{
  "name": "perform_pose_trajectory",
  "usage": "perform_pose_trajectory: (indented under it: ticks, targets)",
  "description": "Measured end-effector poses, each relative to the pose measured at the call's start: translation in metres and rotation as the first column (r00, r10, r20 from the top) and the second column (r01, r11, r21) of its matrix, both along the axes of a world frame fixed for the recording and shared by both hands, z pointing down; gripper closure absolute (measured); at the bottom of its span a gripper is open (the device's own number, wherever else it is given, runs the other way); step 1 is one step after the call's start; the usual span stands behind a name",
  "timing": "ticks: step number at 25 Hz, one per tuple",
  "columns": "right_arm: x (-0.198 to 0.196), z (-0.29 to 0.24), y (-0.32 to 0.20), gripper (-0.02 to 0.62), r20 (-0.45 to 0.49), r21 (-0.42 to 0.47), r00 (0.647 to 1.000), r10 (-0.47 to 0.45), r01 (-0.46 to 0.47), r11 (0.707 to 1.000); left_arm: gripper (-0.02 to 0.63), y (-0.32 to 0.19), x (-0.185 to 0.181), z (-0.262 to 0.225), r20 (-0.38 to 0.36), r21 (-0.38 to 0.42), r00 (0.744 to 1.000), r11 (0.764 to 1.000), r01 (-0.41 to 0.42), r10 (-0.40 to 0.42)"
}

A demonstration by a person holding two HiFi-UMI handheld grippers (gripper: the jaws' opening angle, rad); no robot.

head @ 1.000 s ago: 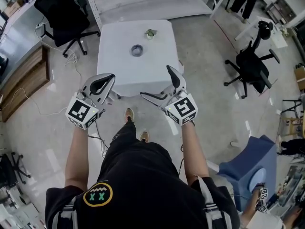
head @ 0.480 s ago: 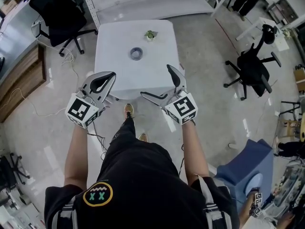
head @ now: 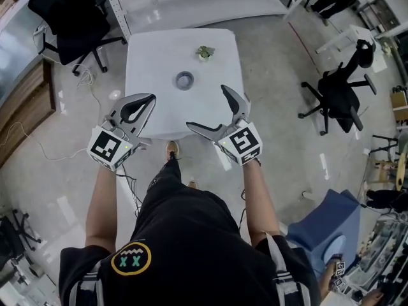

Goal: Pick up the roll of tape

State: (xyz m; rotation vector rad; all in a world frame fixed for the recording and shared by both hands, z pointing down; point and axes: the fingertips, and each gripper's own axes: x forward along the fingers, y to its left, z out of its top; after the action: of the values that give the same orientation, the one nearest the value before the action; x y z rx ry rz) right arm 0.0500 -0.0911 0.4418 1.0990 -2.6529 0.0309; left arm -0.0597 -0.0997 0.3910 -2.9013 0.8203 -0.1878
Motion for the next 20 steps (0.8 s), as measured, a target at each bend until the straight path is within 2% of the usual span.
perform_pose_trajectory:
  ticks: [5, 7, 12, 15, 20]
  targets:
    - [-0.013, 0.006, -0.041, -0.002, -0.043, -0.023, 0.999, -0.009, 0.008, 1.0, 0.589, -0.036, -0.003, -0.004, -0.003, 0.011, 1.0, 1.0, -0.017, 0.017]
    - [-0.018, 0.011, -0.055, -0.002, -0.076, -0.036, 0.997, -0.02, 0.017, 0.999, 0.589, -0.047, -0.002, -0.009, -0.023, -0.005, 0.999, 1.0, -0.023, 0.023]
    - [-0.03, 0.033, -0.093, -0.002, -0.164, -0.079, 0.985, -0.057, 0.045, 0.996, 0.589, -0.08, -0.01, -0.001, -0.018, -0.011, 0.999, 0.999, -0.045, 0.045]
    - [-0.037, 0.052, -0.114, -0.002, -0.231, -0.115, 0.969, -0.093, 0.068, 0.991, 0.589, -0.099, -0.014, 0.007, 0.004, -0.005, 0.998, 0.998, -0.063, 0.063]
    - [-0.044, 0.084, -0.14, -0.002, -0.351, -0.177, 0.92, -0.174, 0.117, 0.977, 0.589, -0.122, -0.011, 0.003, -0.04, -0.043, 0.997, 0.997, -0.066, 0.064]
